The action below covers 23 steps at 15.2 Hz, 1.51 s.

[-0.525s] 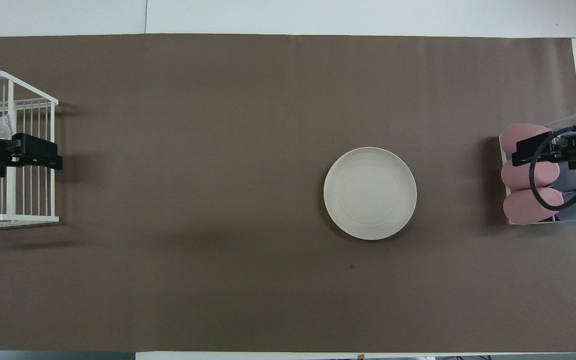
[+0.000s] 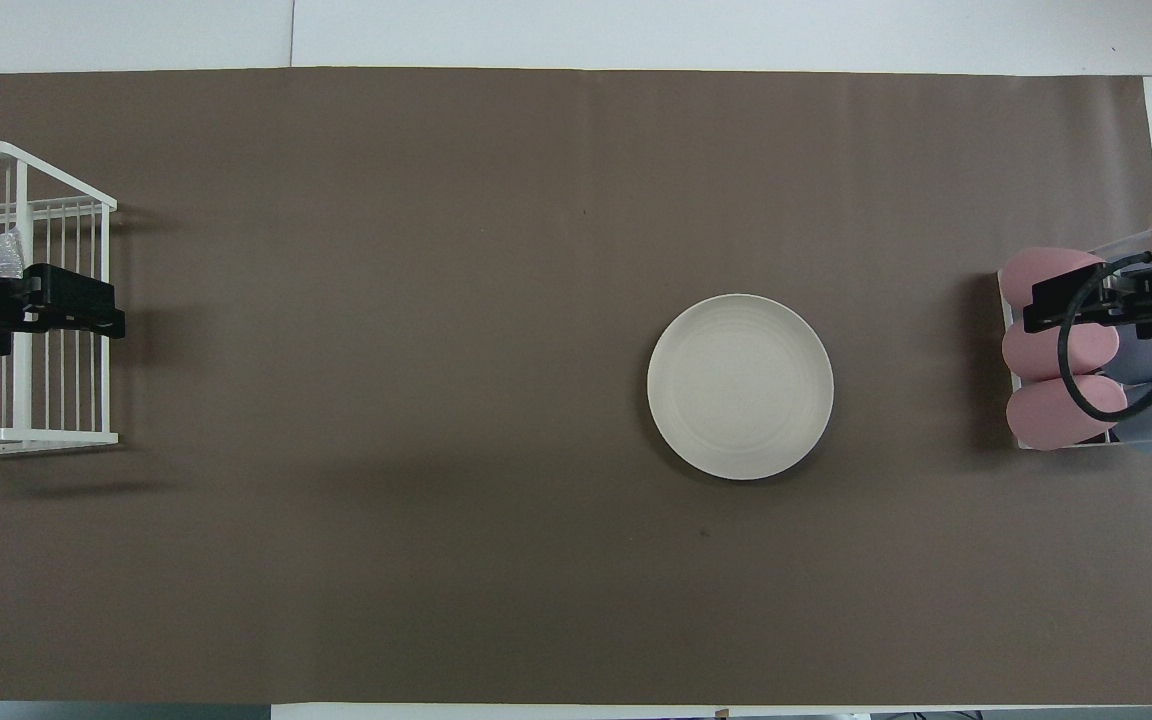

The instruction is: Wipe plate with sponge

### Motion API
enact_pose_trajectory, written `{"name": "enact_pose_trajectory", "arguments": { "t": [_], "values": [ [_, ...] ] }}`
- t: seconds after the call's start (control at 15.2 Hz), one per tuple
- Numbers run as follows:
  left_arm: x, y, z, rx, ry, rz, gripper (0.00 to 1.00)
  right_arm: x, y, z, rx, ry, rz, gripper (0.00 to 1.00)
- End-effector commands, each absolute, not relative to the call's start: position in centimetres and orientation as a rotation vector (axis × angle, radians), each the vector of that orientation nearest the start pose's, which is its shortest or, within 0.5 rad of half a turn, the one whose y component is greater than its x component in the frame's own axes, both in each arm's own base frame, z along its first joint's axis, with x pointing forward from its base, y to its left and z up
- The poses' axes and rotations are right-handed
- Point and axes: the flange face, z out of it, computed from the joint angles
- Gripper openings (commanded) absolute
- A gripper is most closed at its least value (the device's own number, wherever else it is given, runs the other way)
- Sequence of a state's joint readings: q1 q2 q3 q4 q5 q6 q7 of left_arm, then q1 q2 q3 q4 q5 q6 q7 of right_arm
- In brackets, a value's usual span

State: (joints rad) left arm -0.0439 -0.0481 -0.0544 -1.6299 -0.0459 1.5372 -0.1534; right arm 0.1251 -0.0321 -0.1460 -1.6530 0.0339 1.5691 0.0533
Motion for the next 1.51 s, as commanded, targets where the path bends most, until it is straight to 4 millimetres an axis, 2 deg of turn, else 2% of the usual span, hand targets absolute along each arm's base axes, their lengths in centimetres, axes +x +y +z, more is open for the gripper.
{"name": "enact_pose_trajectory", "arguments": {
  "t": [0.0, 0.13, 0.26, 0.39, 0.46, 0.52, 0.66, 0.72, 0.85, 1.05, 1.11, 1.31, 1.38, 1.44],
  "values": [
    [52.8, -5.4, 62.5, -3.165, -0.116, 0.052, 1.0, 54.0, -0.8, 60.4, -3.113, 0.122, 0.102, 1.0],
    [52.7, -5.3, 61.9, -3.147, -0.167, 0.049, 1.0, 54.0, -0.8, 60.4, -3.111, 0.129, 0.104, 1.0],
    [53.2, -5.5, 61.5, -3.052, -0.236, -0.002, 1.0, 54.0, -0.7, 60.4, -3.108, 0.141, 0.102, 1.0],
    [54.0, -6.1, 60.4, -2.945, -0.18, -0.015, 1.0, 54.0, -0.7, 60.5, -3.102, 0.174, 0.098, 1.0],
    [55.0, -7.0, 58.8, -2.861, -0.119, -0.019, 1.0, 54.0, -0.6, 60.5, -3.101, 0.2, 0.101, 1.0],
    [55.8, -7.2, 57.7, -2.799, -0.087, -0.027, 1.0, 54.0, -0.6, 60.5, -3.1, 0.233, 0.099, 1.0],
    [57.9, -6.4, 54.4, -2.661, -0.035, -0.007, 1.0, 54.0, -0.6, 60.5, -3.096, 0.298, 0.102, 1.0],
    [59.1, -6.7, 52.4, -2.583, 0.002, -0.004, 1.0, 54.0, -0.5, 60.4, -3.094, 0.322, 0.105, 1.0],
    [60.9, -6.6, 49.2, -2.476, 0.013, -0.026, 1.0, 54.0, 1.0, 60.4, -3.089, 0.388, 0.103, 1.0],
    [63.2, -5.1, 45.1, -2.338, 0.055, -0.05, 1.0, 54.1, 1.6, 60.5, -3.056, 0.617, 0.092, 1.0],
    [63.6, -4.7, 44.2, -2.312, 0.049, -0.059, 1.0, 54.1, 2.2, 60.6, -3.047, 0.662, 0.096, 1.0],
    [64.0, -3.3, 42.8, -2.242, 0.059, -0.036, 1.0, 54.1, 2.3, 60.6, -3.002, 0.858, 0.098, 1.0],
    [63.9, -3.2, 41.7, -2.235, 0.038, -0.028, 1.0, 54.0, 2.8, 60.6, -2.98, 0.939, 0.099, 1.0],
    [63.7, -3.2, 41.1, -2.233, 0.021, -0.029, 1.0, 53.9, 4.2, 60.6, -2.961, 1.008, 0.102, 1.0]
  ]
}}
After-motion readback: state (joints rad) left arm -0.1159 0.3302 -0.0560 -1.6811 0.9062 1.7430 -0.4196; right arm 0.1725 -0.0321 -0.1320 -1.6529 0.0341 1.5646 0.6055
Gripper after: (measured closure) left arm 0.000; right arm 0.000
